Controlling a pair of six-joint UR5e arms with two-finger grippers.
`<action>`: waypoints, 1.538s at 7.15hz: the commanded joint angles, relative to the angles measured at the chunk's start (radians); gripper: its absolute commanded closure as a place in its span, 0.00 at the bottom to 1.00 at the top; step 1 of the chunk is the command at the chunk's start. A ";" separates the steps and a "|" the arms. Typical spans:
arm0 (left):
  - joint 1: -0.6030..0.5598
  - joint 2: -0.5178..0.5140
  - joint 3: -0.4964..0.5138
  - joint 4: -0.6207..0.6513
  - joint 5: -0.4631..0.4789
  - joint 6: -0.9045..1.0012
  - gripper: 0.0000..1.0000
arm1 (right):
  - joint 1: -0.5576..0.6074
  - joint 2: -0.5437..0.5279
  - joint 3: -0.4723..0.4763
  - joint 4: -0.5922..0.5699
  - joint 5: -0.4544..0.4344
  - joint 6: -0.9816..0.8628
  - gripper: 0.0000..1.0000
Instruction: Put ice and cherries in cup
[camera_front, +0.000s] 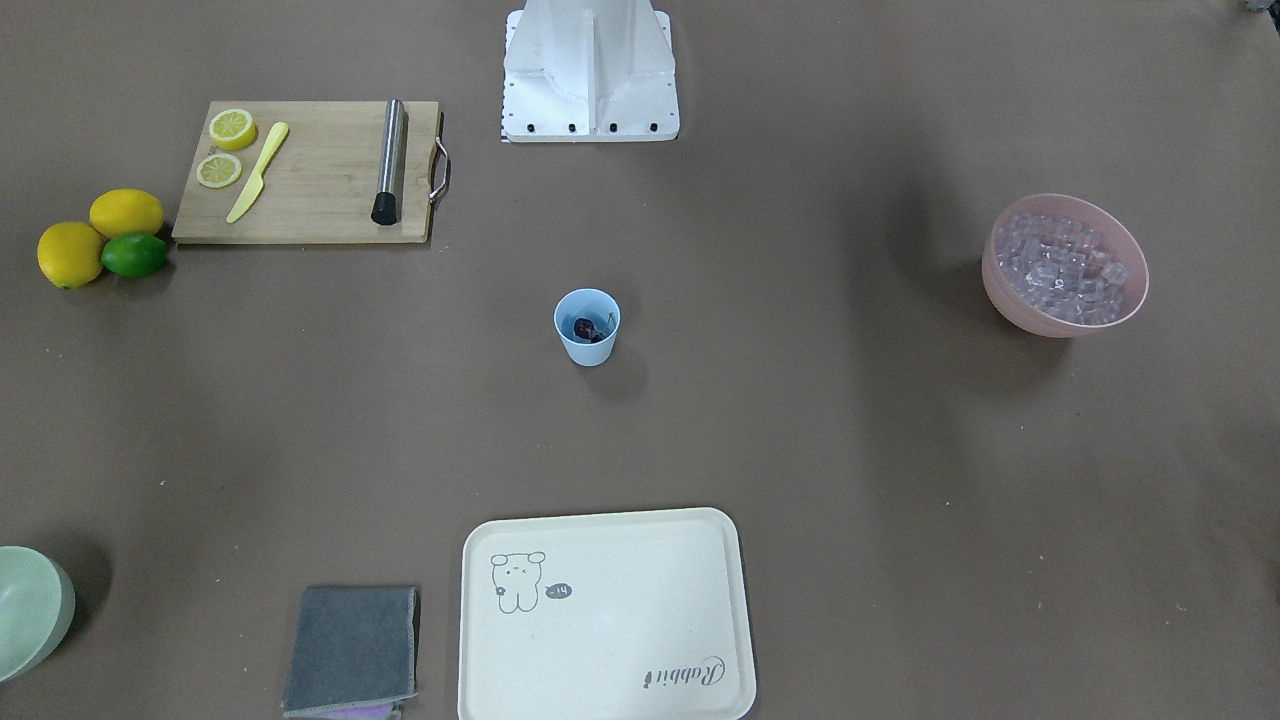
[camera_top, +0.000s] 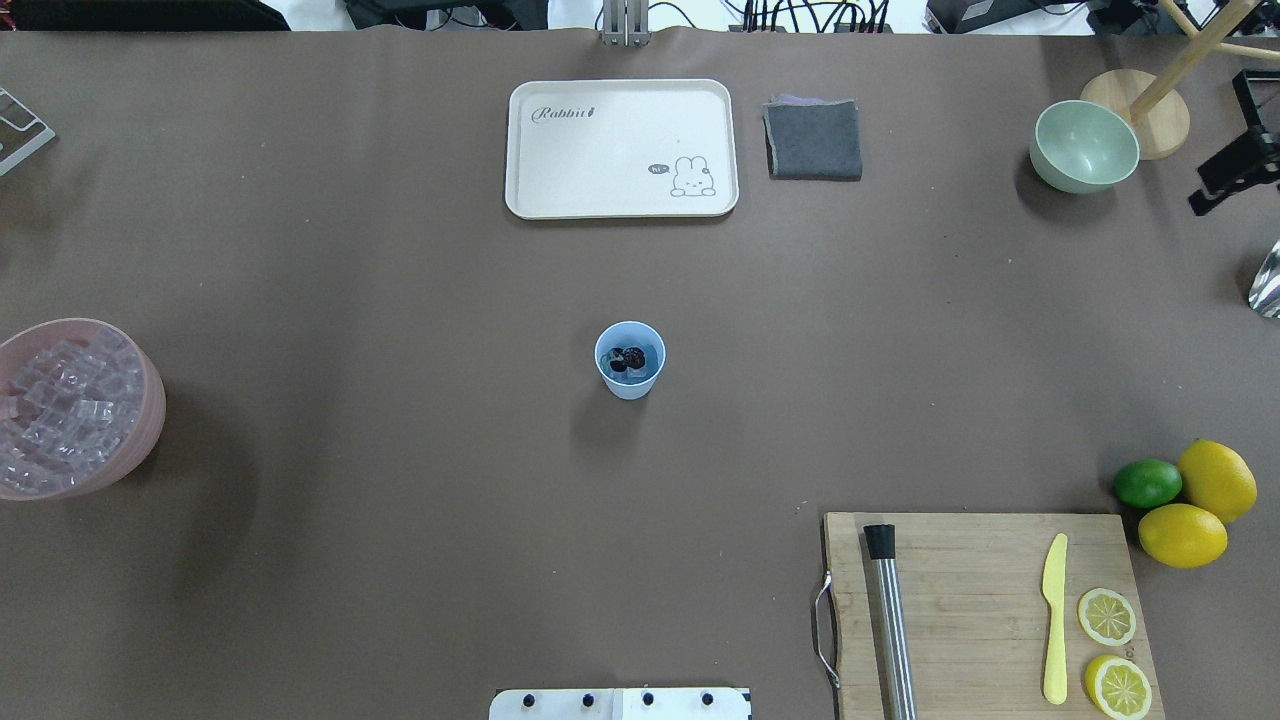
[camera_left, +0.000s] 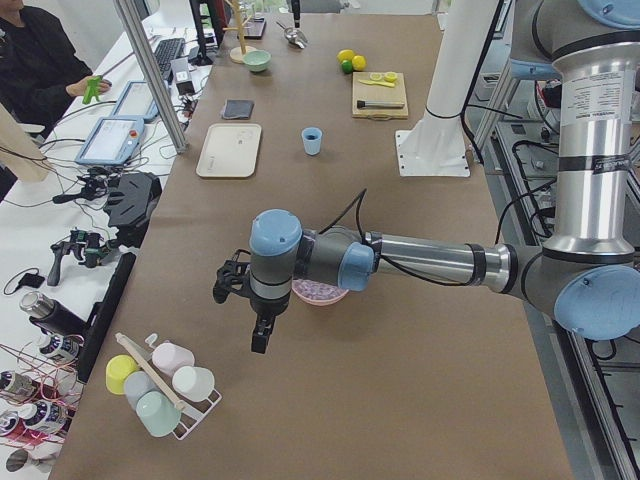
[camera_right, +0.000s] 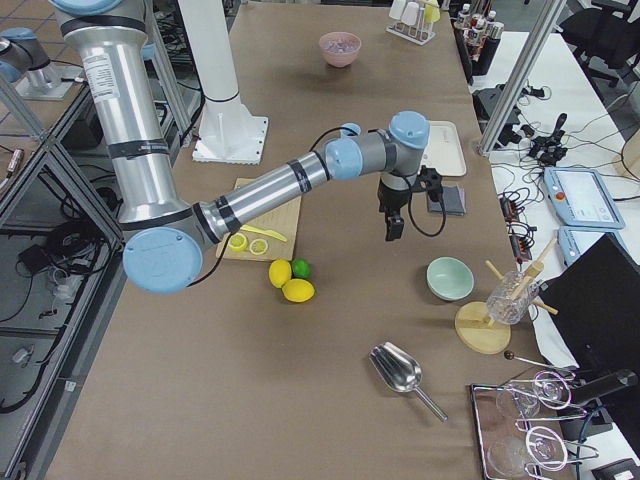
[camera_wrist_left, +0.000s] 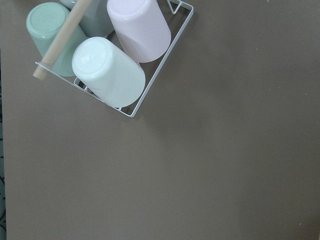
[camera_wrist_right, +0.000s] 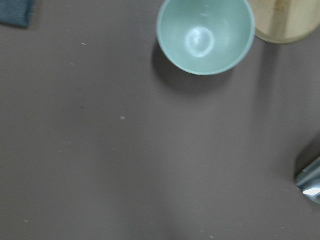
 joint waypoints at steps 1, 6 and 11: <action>-0.001 -0.006 0.034 -0.004 -0.002 0.000 0.02 | 0.133 -0.107 -0.058 0.002 0.024 -0.188 0.00; -0.015 0.006 0.034 -0.007 -0.067 0.006 0.02 | 0.200 -0.211 -0.060 0.002 0.019 -0.216 0.00; -0.015 -0.001 0.034 -0.007 -0.065 0.006 0.02 | 0.208 -0.248 -0.060 0.004 0.010 -0.218 0.00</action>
